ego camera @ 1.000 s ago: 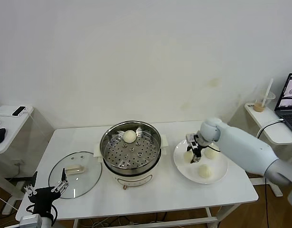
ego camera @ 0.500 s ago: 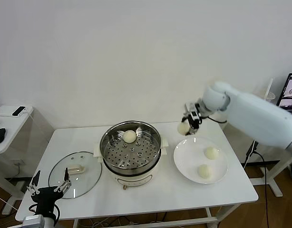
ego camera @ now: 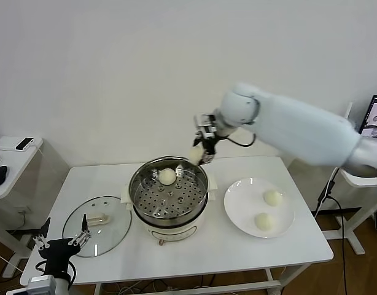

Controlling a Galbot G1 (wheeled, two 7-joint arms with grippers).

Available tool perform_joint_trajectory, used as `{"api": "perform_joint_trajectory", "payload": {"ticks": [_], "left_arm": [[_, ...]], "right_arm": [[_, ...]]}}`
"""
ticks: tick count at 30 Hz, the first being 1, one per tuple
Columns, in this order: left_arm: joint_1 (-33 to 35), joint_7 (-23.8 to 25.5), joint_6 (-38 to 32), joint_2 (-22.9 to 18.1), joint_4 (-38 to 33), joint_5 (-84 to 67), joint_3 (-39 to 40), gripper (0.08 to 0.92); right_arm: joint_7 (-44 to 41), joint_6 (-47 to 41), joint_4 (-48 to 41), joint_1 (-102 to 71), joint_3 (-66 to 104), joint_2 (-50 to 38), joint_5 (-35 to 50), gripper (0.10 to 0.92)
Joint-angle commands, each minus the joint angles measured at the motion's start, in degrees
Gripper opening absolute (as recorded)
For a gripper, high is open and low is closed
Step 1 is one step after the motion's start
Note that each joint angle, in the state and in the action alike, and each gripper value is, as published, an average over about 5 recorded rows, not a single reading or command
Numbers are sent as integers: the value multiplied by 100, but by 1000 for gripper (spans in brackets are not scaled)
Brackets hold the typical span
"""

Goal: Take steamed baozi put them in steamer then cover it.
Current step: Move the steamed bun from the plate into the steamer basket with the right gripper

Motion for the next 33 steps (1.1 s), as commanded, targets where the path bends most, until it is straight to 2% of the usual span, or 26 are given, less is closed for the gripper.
{"api": "perform_joint_trajectory", "payload": {"ticks": [1, 10, 30, 33], "left_arm": [[-1, 1, -3, -17, -5, 7, -37, 823], [-21, 3, -24, -63, -2, 19, -55, 823], [-109, 5, -49, -25, 53, 3, -56, 823], [-114, 7, -50, -11, 59, -4, -57, 823]], "right_arm": [[237, -334, -494, -299, -129, 1089, 387, 662], [282, -253, -1517, -864, 24, 1777, 61, 662], [296, -197, -1970, -1162, -15, 2191, -273, 669], [301, -182, -1986, -1194, -11, 2186, -289, 695]]}}
